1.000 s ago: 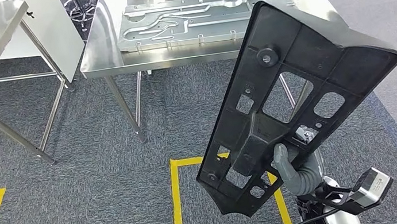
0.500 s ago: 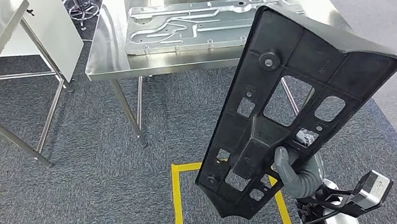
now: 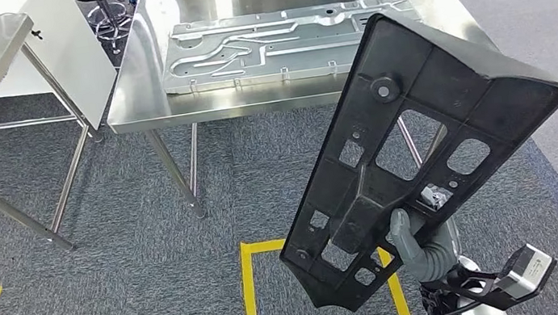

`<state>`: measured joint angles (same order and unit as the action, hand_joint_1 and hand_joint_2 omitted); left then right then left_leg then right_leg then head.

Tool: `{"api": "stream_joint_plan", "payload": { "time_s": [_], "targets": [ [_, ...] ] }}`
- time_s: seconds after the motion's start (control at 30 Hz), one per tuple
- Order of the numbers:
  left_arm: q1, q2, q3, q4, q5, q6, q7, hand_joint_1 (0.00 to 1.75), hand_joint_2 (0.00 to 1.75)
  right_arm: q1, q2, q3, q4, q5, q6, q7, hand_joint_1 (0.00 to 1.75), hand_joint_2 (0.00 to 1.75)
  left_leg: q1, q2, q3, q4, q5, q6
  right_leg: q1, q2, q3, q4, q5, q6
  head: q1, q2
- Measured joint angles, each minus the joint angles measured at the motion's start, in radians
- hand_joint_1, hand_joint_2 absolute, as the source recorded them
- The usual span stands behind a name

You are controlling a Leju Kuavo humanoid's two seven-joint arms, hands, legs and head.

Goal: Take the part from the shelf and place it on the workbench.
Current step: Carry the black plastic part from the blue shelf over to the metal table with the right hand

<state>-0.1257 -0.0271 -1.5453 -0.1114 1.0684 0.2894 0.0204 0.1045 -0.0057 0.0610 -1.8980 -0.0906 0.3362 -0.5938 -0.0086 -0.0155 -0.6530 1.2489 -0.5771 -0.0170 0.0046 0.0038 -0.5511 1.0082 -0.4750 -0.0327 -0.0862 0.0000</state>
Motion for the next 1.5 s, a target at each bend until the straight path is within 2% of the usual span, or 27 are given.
{"api": "stream_joint_plan", "payload": {
  "time_s": [0.07,0.1,0.13,0.2,0.3,0.37,0.43,0.47,0.5,0.57,0.63,0.67,0.77,0.83,0.87,0.93,0.97,1.0,1.03,1.1,1.13,1.2,1.3,1.37,1.43,1.47,1.5],
  "targets": [
    [0.002,0.000,0.000,0.000,-0.006,0.000,0.002,0.00,1.75,0.003,0.000,0.000,-0.006,0.002,-0.005,0.001,1.75,1.75,-0.001,0.000,0.037,-0.126,0.092,0.007,0.001,0.002,0.018,0.001,-0.013,0.004,0.000,0.000],
    [0.002,0.000,0.000,0.000,-0.007,0.000,0.002,0.00,1.75,0.004,0.000,0.000,-0.009,0.002,-0.008,0.001,1.75,1.75,-0.003,0.001,0.053,-0.180,0.110,0.012,0.002,0.002,0.023,0.002,-0.018,0.007,0.000,0.000],
    [0.003,0.001,0.000,0.000,-0.008,-0.001,0.001,0.00,1.75,0.004,0.000,0.000,-0.012,0.003,-0.010,0.002,1.75,1.75,-0.005,0.001,0.064,-0.212,0.119,0.019,0.003,0.003,0.025,0.003,-0.023,0.011,0.000,0.000],
    [0.004,0.001,0.000,0.000,-0.009,-0.001,-0.003,0.00,1.75,0.009,0.000,0.000,-0.018,0.005,-0.012,0.004,1.75,1.75,-0.009,0.001,0.068,-0.225,0.113,0.033,0.003,0.004,0.025,0.004,-0.031,0.022,0.000,0.000],
    [0.004,-0.001,0.000,0.000,-0.009,-0.001,-0.006,0.00,1.75,0.013,0.000,0.000,-0.031,0.009,-0.012,0.004,1.75,1.75,0.000,0.001,0.088,-0.241,0.128,0.046,0.006,0.001,0.028,0.021,-0.051,0.038,0.000,0.000],
    [0.004,-0.002,0.000,0.000,-0.008,0.000,-0.006,0.00,1.75,0.010,0.000,0.000,-0.036,0.011,-0.012,0.004,1.75,1.75,0.004,0.003,0.100,-0.249,0.124,0.053,0.000,-0.001,-0.020,0.112,-0.087,0.052,0.000,0.000],
    [0.004,-0.002,0.000,0.000,-0.006,0.000,-0.005,0.00,1.75,0.010,0.000,0.000,-0.037,0.013,-0.012,0.005,1.75,1.75,0.005,0.003,0.106,-0.250,0.115,0.056,-0.010,-0.001,-0.107,0.241,-0.121,0.063,0.000,0.000],
    [0.005,-0.002,0.000,0.000,-0.005,0.000,-0.005,0.00,1.75,0.012,0.000,0.000,-0.037,0.014,-0.012,0.006,1.75,1.75,0.006,0.002,0.111,-0.250,0.110,0.055,-0.014,-0.001,-0.139,0.276,-0.117,0.067,0.000,0.000],
    [0.005,-0.002,0.000,0.000,-0.003,0.000,-0.005,0.00,1.75,0.012,0.000,0.000,-0.037,0.014,-0.012,0.006,1.75,1.75,0.007,0.001,0.119,-0.250,0.104,0.053,-0.018,-0.002,-0.154,0.275,-0.092,0.071,0.000,0.000],
    [0.006,-0.002,0.000,0.000,-0.002,0.000,-0.004,0.00,1.75,0.011,0.000,0.000,-0.036,0.015,-0.011,0.006,1.75,1.75,0.009,-0.002,0.140,-0.250,0.088,0.047,-0.023,-0.003,-0.129,0.169,0.002,0.072,0.000,0.000],
    [0.006,-0.002,0.000,0.000,0.000,0.000,-0.004,0.00,1.75,0.009,0.000,0.000,-0.036,0.015,-0.010,0.006,1.75,1.75,0.006,-0.004,0.156,-0.249,0.070,0.036,-0.020,-0.004,-0.088,0.056,0.059,0.066,0.000,0.000],
    [0.005,-0.001,0.000,0.000,0.000,0.000,-0.004,0.00,1.75,0.008,0.000,0.000,-0.036,0.015,-0.010,0.006,1.75,1.75,0.004,-0.004,0.159,-0.250,0.063,0.031,-0.019,-0.004,-0.078,0.030,0.061,0.060,0.000,0.000],
    [0.003,0.000,0.000,0.000,0.004,0.000,-0.003,0.00,1.75,0.006,-0.001,0.000,-0.036,0.016,-0.009,0.007,1.75,1.75,0.003,-0.003,0.169,-0.254,0.049,0.014,-0.018,-0.001,-0.067,0.016,0.045,0.041,0.000,0.000],
    [0.001,0.001,0.000,0.000,0.007,0.000,-0.002,0.00,1.75,0.002,-0.001,0.000,-0.036,0.016,-0.008,0.007,1.75,1.75,0.003,-0.001,0.153,-0.208,0.024,0.005,-0.023,-0.002,-0.052,0.007,0.039,0.027,0.000,0.000],
    [0.001,0.002,0.000,0.000,0.008,-0.001,-0.002,0.00,1.75,0.000,-0.001,0.001,-0.035,0.016,-0.007,0.007,1.75,1.75,0.003,0.000,0.122,-0.149,0.001,0.002,-0.023,-0.003,-0.044,0.004,0.034,0.021,0.000,0.000],
    [-0.001,0.002,0.000,0.000,0.011,-0.001,-0.002,0.00,1.75,-0.002,-0.001,0.001,-0.031,0.016,-0.006,0.007,1.75,1.75,0.003,0.000,0.033,-0.004,-0.046,-0.002,-0.020,-0.005,-0.032,0.004,0.022,0.013,0.000,0.000],
    [0.000,0.002,0.000,0.000,0.011,-0.001,-0.002,0.00,1.75,-0.002,-0.001,0.001,-0.029,0.016,-0.005,0.007,1.75,1.75,0.003,0.000,-0.004,0.044,-0.049,-0.002,-0.019,-0.005,-0.023,0.004,0.015,0.012,0.000,0.000],
    [0.000,0.002,0.000,0.000,0.012,-0.001,-0.002,0.00,1.75,-0.002,-0.001,0.001,-0.028,0.016,-0.005,0.007,1.75,1.75,0.003,0.001,-0.024,0.054,-0.031,-0.002,-0.018,-0.004,-0.013,0.005,0.007,0.012,0.000,0.000],
    [0.001,0.002,0.000,0.000,0.012,-0.001,-0.002,0.00,1.75,-0.002,-0.001,0.001,-0.027,0.016,-0.004,0.007,1.75,1.75,0.003,0.001,-0.024,0.024,0.008,-0.001,-0.017,-0.003,-0.002,0.005,-0.001,0.013,0.000,0.000],
    [0.003,0.002,0.000,0.000,0.012,-0.001,-0.002,0.00,1.75,-0.002,-0.001,0.001,-0.026,0.016,-0.003,0.007,1.75,1.75,0.002,0.001,0.014,-0.109,0.105,0.003,-0.016,-0.001,0.024,0.006,-0.021,0.019,0.000,0.000],
    [0.003,0.002,0.000,0.000,0.012,-0.001,-0.001,0.00,1.75,-0.003,-0.001,0.001,-0.026,0.016,-0.003,0.007,1.75,1.75,0.002,0.002,0.035,-0.167,0.134,0.009,-0.014,0.001,0.032,0.008,-0.030,0.023,0.000,0.000],
    [0.003,0.002,0.000,0.000,0.011,-0.001,-0.001,0.00,1.75,-0.005,-0.001,0.001,-0.025,0.016,-0.003,0.007,1.75,1.75,0.000,0.001,0.054,-0.215,0.144,0.021,-0.011,0.002,0.039,0.008,-0.043,0.033,0.000,0.000],
    [0.003,0.000,0.000,0.000,0.009,-0.002,-0.003,0.00,1.75,-0.005,-0.001,0.001,-0.025,0.015,-0.004,0.008,1.75,1.75,0.003,0.000,0.062,-0.225,0.136,0.040,-0.010,0.001,0.041,0.015,-0.057,0.049,0.000,0.000],
    [0.003,0.000,0.000,0.000,0.006,-0.002,-0.004,0.00,1.75,-0.005,-0.001,0.001,-0.026,0.015,-0.008,0.008,1.75,1.75,0.008,0.001,0.074,-0.232,0.131,0.050,-0.012,-0.001,0.005,0.092,-0.094,0.060,0.000,0.000],
    [0.003,0.000,0.000,0.000,0.003,-0.002,-0.004,0.00,1.75,-0.001,-0.001,0.001,-0.026,0.014,-0.010,0.008,1.75,1.75,0.008,0.002,0.084,-0.234,0.121,0.055,-0.015,-0.001,-0.081,0.232,-0.141,0.067,0.000,0.000],
    [0.004,0.000,0.000,0.000,0.002,-0.002,-0.004,0.00,1.75,0.002,-0.001,0.001,-0.026,0.014,-0.011,0.008,1.75,1.75,0.008,0.001,0.090,-0.233,0.115,0.056,-0.016,-0.001,-0.121,0.285,-0.146,0.069,0.000,0.000],
    [0.005,0.000,0.000,0.000,0.002,-0.002,-0.004,0.00,1.75,0.004,-0.001,0.001,-0.026,0.014,-0.011,0.008,1.75,1.75,0.007,0.000,0.098,-0.233,0.108,0.056,-0.017,-0.001,-0.147,0.304,-0.130,0.069,0.000,0.000]
  ]
}}
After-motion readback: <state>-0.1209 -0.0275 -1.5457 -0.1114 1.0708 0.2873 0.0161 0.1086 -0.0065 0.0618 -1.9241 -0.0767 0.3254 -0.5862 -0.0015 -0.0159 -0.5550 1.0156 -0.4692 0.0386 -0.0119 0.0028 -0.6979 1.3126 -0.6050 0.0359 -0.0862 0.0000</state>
